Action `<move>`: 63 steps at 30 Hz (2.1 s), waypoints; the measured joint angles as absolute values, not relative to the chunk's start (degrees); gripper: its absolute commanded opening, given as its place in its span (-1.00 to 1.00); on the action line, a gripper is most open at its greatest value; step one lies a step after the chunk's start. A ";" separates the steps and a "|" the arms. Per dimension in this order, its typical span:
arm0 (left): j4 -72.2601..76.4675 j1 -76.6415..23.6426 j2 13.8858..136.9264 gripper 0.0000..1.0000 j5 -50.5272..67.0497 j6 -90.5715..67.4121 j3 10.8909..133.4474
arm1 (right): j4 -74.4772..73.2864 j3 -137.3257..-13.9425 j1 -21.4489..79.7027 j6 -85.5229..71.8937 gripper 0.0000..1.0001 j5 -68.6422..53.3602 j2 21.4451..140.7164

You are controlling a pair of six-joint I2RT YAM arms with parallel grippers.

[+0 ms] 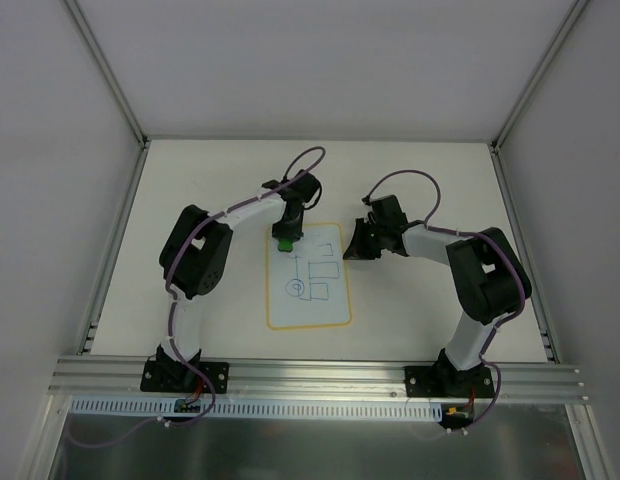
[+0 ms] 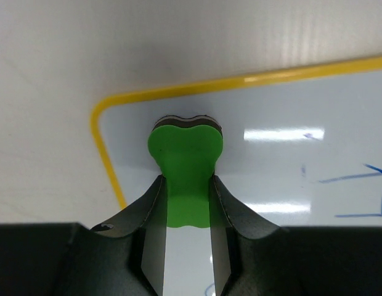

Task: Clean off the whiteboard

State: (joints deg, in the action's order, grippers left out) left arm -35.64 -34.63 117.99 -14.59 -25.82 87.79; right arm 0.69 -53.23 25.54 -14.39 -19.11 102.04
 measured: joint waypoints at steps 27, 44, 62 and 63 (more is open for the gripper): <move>-40.86 -33.71 119.72 -1.00 -10.98 -25.91 91.33 | 0.67 -53.23 25.63 -14.50 -0.99 -19.14 102.04; -39.53 -41.80 124.49 -1.00 -10.70 -23.35 98.15 | 0.64 -53.23 25.63 -14.55 -0.99 -19.14 102.04; -39.68 -42.44 126.96 -1.00 -9.72 -15.86 101.71 | 0.64 -53.23 25.63 -14.61 -0.99 -19.09 102.06; -39.35 -42.89 126.87 -1.00 -9.89 -15.49 101.56 | 0.64 -53.23 25.63 -14.63 -0.99 -19.09 102.06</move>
State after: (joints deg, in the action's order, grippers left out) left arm -39.35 -42.89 126.87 -9.89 -15.49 101.56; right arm 0.64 -53.23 25.63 -14.63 -19.09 102.06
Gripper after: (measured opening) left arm 0.264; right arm 0.009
